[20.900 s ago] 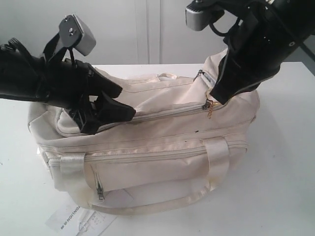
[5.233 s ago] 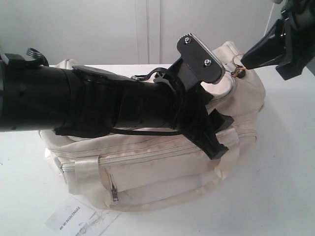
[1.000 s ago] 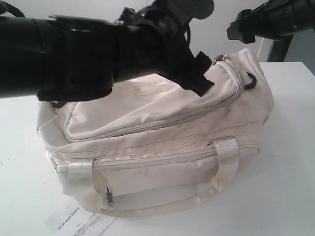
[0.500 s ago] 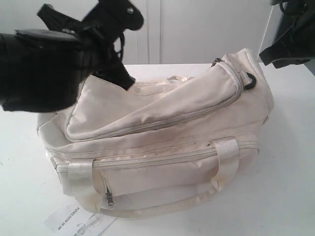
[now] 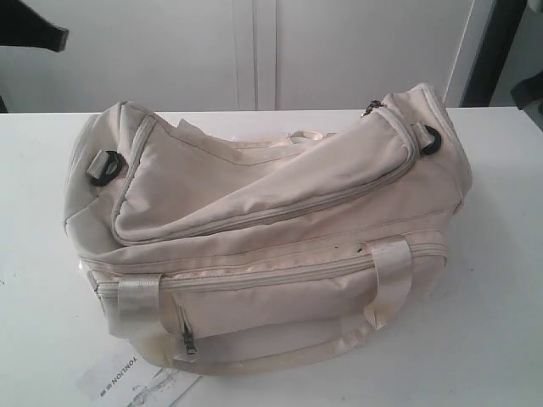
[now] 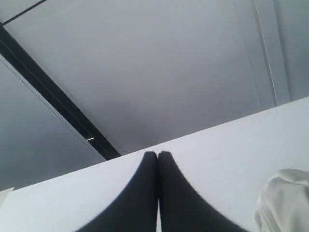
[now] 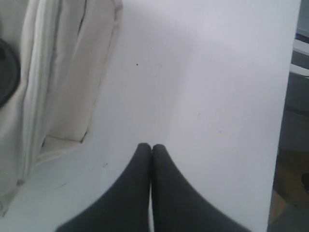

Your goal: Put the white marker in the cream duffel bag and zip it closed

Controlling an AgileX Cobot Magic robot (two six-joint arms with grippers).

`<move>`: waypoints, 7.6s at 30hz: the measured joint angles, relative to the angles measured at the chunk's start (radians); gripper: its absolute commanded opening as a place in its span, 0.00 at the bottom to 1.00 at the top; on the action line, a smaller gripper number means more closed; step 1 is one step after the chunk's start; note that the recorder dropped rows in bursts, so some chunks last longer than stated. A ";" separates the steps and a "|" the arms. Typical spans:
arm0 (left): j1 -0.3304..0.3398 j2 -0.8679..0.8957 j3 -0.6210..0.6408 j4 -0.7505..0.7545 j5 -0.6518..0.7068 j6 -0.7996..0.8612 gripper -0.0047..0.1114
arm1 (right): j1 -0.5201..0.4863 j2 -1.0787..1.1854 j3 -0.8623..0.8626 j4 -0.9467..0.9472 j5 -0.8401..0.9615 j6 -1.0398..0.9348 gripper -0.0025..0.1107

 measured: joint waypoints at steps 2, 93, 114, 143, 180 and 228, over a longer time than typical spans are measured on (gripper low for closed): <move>0.039 -0.016 0.004 0.000 0.043 0.000 0.04 | -0.006 -0.005 0.000 0.000 -0.030 0.023 0.02; 0.172 -1.043 0.599 1.897 1.086 -2.184 0.04 | 0.168 -1.221 0.906 0.219 -0.705 -0.044 0.02; 0.342 -1.325 0.892 1.701 1.084 -2.008 0.04 | 0.168 -1.221 0.906 0.219 -0.704 -0.044 0.02; 0.347 -1.331 1.133 1.676 0.914 -2.002 0.04 | 0.168 -1.221 0.906 0.221 -0.704 -0.044 0.02; 0.347 -1.331 1.133 1.676 0.910 -2.002 0.04 | 0.168 -1.341 0.928 0.031 -0.667 0.301 0.02; 0.347 -1.331 1.133 1.676 0.904 -2.002 0.04 | 0.168 -1.464 1.313 -0.103 -0.591 0.395 0.02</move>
